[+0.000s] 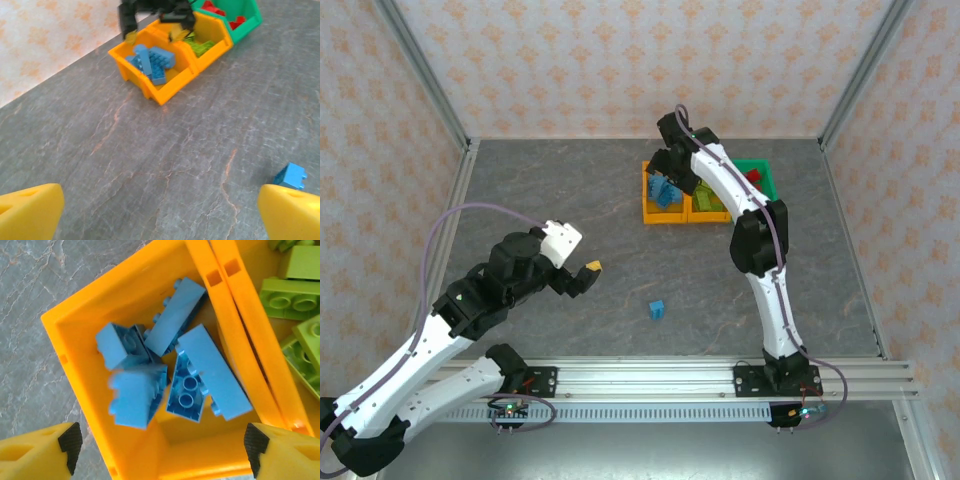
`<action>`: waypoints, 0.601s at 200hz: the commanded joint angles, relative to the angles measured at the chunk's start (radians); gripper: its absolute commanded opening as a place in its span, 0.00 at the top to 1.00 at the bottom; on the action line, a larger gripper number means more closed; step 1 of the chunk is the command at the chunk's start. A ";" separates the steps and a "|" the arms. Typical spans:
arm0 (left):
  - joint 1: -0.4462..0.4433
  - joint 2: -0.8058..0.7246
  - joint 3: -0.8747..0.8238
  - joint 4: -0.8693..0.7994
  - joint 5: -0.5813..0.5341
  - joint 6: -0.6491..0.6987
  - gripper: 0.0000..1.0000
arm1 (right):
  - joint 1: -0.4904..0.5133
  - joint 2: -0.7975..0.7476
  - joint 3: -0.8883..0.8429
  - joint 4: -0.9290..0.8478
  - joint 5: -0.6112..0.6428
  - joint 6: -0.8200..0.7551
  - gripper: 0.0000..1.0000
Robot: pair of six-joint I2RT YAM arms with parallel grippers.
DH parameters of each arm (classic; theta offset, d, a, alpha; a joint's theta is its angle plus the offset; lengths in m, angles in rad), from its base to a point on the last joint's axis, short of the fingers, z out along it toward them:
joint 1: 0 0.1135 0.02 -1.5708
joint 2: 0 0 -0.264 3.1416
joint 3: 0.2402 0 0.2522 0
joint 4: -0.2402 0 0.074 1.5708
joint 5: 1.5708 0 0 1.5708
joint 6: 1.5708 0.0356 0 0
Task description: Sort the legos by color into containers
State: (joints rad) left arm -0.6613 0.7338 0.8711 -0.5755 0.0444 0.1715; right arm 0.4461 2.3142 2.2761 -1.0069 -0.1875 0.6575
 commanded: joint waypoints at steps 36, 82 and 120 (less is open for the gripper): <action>-0.006 0.043 -0.030 0.074 -0.193 -0.236 0.00 | 0.090 -0.577 -0.551 0.063 0.022 -0.136 0.06; -0.006 0.071 -0.001 -0.039 -0.332 -0.563 0.00 | 0.351 -0.936 -1.122 0.243 0.072 -0.210 0.01; -0.009 0.020 -0.106 -0.035 -0.285 -0.675 0.02 | 0.543 -0.977 -1.362 0.383 0.129 -0.204 0.01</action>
State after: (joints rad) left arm -0.6613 0.7876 0.8272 -0.5827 -0.2188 -0.3679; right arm 0.9108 1.3441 1.0264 -0.7555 -0.1478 0.4694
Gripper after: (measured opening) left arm 0.987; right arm 0.993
